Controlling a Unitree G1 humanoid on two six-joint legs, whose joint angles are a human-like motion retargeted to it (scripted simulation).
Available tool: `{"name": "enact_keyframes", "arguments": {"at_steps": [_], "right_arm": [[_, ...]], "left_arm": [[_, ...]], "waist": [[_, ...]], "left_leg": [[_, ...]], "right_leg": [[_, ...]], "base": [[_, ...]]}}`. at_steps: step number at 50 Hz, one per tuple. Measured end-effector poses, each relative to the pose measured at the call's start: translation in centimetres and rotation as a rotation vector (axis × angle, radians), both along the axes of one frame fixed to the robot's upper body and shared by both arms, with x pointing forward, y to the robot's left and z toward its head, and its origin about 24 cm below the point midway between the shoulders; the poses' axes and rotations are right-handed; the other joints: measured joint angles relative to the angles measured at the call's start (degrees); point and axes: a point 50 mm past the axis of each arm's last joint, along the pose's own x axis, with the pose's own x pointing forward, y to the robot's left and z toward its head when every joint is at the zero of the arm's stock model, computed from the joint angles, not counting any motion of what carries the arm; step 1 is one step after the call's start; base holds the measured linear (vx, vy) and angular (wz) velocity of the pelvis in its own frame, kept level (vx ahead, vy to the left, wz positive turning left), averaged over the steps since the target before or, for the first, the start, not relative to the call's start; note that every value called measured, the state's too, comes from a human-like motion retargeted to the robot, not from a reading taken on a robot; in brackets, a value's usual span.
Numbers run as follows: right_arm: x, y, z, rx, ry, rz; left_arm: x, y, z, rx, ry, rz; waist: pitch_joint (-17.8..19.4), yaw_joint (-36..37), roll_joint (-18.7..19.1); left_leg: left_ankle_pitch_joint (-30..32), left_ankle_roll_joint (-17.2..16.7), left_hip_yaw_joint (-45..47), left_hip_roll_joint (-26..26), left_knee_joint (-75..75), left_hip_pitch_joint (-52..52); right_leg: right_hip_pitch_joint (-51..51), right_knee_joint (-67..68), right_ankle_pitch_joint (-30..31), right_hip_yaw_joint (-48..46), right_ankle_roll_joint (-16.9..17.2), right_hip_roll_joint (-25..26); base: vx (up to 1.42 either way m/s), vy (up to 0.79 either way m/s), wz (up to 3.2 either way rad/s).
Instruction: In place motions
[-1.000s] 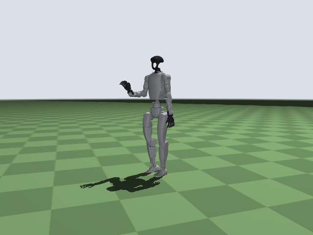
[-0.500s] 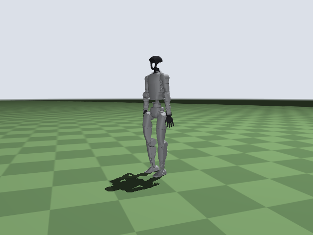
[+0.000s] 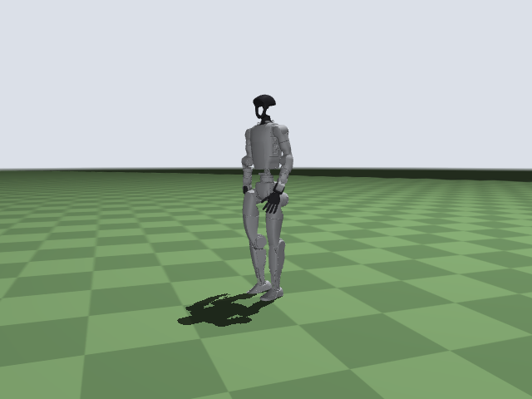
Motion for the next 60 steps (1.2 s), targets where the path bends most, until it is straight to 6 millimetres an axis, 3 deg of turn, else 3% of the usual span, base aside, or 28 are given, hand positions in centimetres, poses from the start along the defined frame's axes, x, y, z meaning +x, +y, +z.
{"name": "enact_keyframes", "arguments": {"at_steps": [3,5,8,10,13,15,18,20,23,27,30,33,35,38,41,44,45,48,49,55,58,60], "right_arm": [[-0.6,0.9,-0.1,0.045,0.015,-0.016],[-0.9,1.4,-0.2,0.061,0.028,0.006],[-1.1,1.5,-0.2,0.045,0.033,0.072],[-1.0,1.3,-0.2,0.029,0.024,0.112],[-0.5,1.1,-0.2,0.031,0.019,0.169],[-0.3,0.9,-0.2,0.041,0.025,0.2],[-0.1,0.5,-0.1,0.045,0.034,0.212],[-0.1,0.4,-0.1,0.042,0.036,0.194],[-0.4,0.4,-0.1,0.043,0.036,0.133],[-0.5,0.5,-0.1,0.05,0.033,0.066],[-0.5,0.3,0.0,0.043,0.033,0.066],[-0.8,0.0,0.1,0.032,0.038,0.077],[-1.0,-0.1,0.1,0.027,0.042,0.073],[-1.2,-0.1,0.1,0.024,0.044,0.045],[-1.5,0.1,0.1,0.025,0.045,0.005],[-1.7,0.2,0.1,0.03,0.049,-0.023],[-1.7,0.2,0.1,0.031,0.049,-0.029],[-1.7,0.2,0.1,0.031,0.046,-0.03],[-1.6,0.2,0.1,0.032,0.046,-0.027],[-1.1,0.4,0.0,0.034,0.041,0.007],[-0.8,0.3,0.0,0.03,0.034,0.026],[-0.7,0.4,0.0,0.031,0.027,0.035]], "left_arm": [[6.0,1.6,4.1,-0.03,-0.306,0.047],[10.0,2.6,8.1,-0.04,-0.53,0.066],[15.2,3.6,15.9,-0.044,-0.903,0.054],[17.6,4.3,22.0,-0.023,-1.161,0.01],[18.9,4.6,30.5,0.052,-1.536,-0.019],[18.7,4.2,35.6,0.095,-1.802,0.011],[17.3,3.1,41.4,0.123,-2.214,0.129],[15.9,2.5,44.1,0.091,-2.458,0.233],[14.3,1.6,46.5,-0.036,-2.68,0.376],[13.9,0.9,48.8,-0.104,-2.74,0.442],[15.7,0.9,49.8,-0.052,-2.566,0.377],[17.9,0.9,49.5,-0.042,-2.334,0.278],[18.4,0.9,49.0,-0.056,-2.273,0.257],[17.1,1.3,48.6,-0.024,-2.418,0.298],[14.2,1.6,47.8,0.155,-2.755,0.359],[12.0,1.4,45.7,0.37,-3.074,0.434],[11.5,1.3,44.8,-0.386,3.025,-0.42],[11.6,0.5,41.8,-0.324,3.104,-0.31],[11.8,0.2,40.6,0.293,-3.037,0.267],[13.3,-0.9,32.1,0.294,-2.34,0.097],[15.1,-1.6,24.8,0.185,-1.54,-0.015],[14.5,-2.9,19.0,-0.028,-0.974,-0.128]], "waist": [[0.2,1.9,-0.4],[0.0,3.6,-0.6],[-0.7,4.4,-0.6],[-1.1,3.9,-0.5],[-1.7,3.0,-0.6],[-2.0,2.5,-0.6],[-2.9,1.8,-0.3],[-3.5,1.5,0.0],[-4.3,0.3,0.5],[-4.9,-0.8,1.0],[-5.3,-0.5,1.4],[-5.6,0.5,1.7],[-5.7,1.3,1.9],[-5.4,3.0,1.9],[-5.0,4.8,1.7],[-4.5,6.3,1.4],[-4.4,6.7,1.3],[-4.1,6.8,1.2],[-4.1,6.7,1.2],[-3.8,4.6,0.9],[-3.3,3.6,1.0],[-2.9,3.6,0.9]], "left_leg": [[-0.1,-0.1,1.1,0.1,0.0,0.4],[-0.2,-0.3,2.2,0.4,-0.1,0.5],[-0.1,-0.4,2.1,0.6,-0.1,0.3],[0.0,-0.5,1.3,0.5,0.0,0.0],[0.2,-0.4,0.1,0.3,0.2,-0.3],[0.2,-0.4,-0.4,0.2,0.2,-0.4],[0.2,-0.3,-0.9,0.1,0.3,-0.7],[0.2,-0.3,-0.9,0.1,0.3,-0.9],[0.2,-0.2,-1.4,0.0,0.4,-1.2],[0.2,-0.1,-1.7,-0.2,0.4,-1.4],[0.0,-0.1,-1.1,0.0,0.5,-1.4],[-0.2,-0.2,0.0,0.3,0.4,-1.4],[-0.3,-0.2,0.9,0.5,0.3,-1.3],[-0.5,-0.3,2.5,0.8,0.3,-1.1],[-0.7,-0.4,3.9,1.0,0.2,-0.8],[-0.7,-0.5,4.8,1.1,0.1,-0.6],[-0.7,-0.6,4.9,1.1,0.1,-0.5],[-0.6,-0.6,4.6,1.1,0.1,-0.5],[-0.6,-0.6,4.4,1.0,0.1,-0.5],[-0.4,-0.5,2.7,0.4,0.0,-0.7],[-0.3,-0.4,1.9,0.2,0.0,-0.6],[-0.2,-0.4,1.7,0.1,0.1,-0.6]], "right_leg": [[0.6,-0.1,-0.1,0.9,-0.4,0.4],[0.8,-0.1,-0.2,2.0,-0.4,0.5],[0.8,0.0,-0.2,2.0,-0.1,0.2],[0.7,0.2,-0.1,1.1,0.0,-0.1],[0.8,0.1,0.0,-0.1,-0.2,-0.2],[0.9,0.1,0.0,-0.6,-0.4,-0.1],[0.8,0.0,0.0,-1.1,-0.6,0.0],[0.5,-0.1,0.0,-1.1,-0.6,0.0],[0.4,-0.3,0.0,-1.6,-0.8,0.2],[0.4,-0.6,0.0,-1.9,-1.0,0.4],[0.3,-0.6,-0.1,-1.4,-0.9,0.5],[0.2,-0.5,-0.2,-0.2,-0.8,0.5],[0.2,-0.4,-0.3,0.8,-0.7,0.6],[0.1,-0.3,-0.5,2.4,-0.5,0.6],[0.3,-0.2,-0.7,3.9,-0.4,0.6],[0.4,-0.1,-0.9,4.9,-0.2,0.4],[0.5,-0.1,-0.9,5.0,-0.1,0.4],[0.5,-0.1,-0.9,4.9,0.1,0.2],[0.4,0.0,-0.8,4.7,0.1,0.1],[-0.3,0.1,-0.4,2.9,0.0,-0.1],[-0.2,0.0,-0.3,2.1,-0.1,0.0],[0.0,0.0,-0.3,1.8,-0.2,0.0]], "base": [[-0.01,-0.02,-0.2],[-0.01,-0.03,-0.37],[0.0,-0.02,0.01],[0.0,-0.02,0.4],[0.0,-0.01,0.37],[0.01,0.0,0.25],[0.0,0.0,0.0],[0.0,0.0,0.0],[0.0,0.01,0.06],[0.0,0.01,0.04],[0.01,0.02,-0.14],[0.02,0.02,-0.34],[0.02,0.01,-0.41],[0.01,0.0,-0.48],[0.0,-0.01,-0.41],[0.0,-0.01,-0.2],[0.0,0.0,0.0],[0.0,0.0,0.0],[0.0,0.0,0.0],[0.01,0.01,0.27],[0.01,0.02,0.16],[0.0,0.0,0.0]]}}
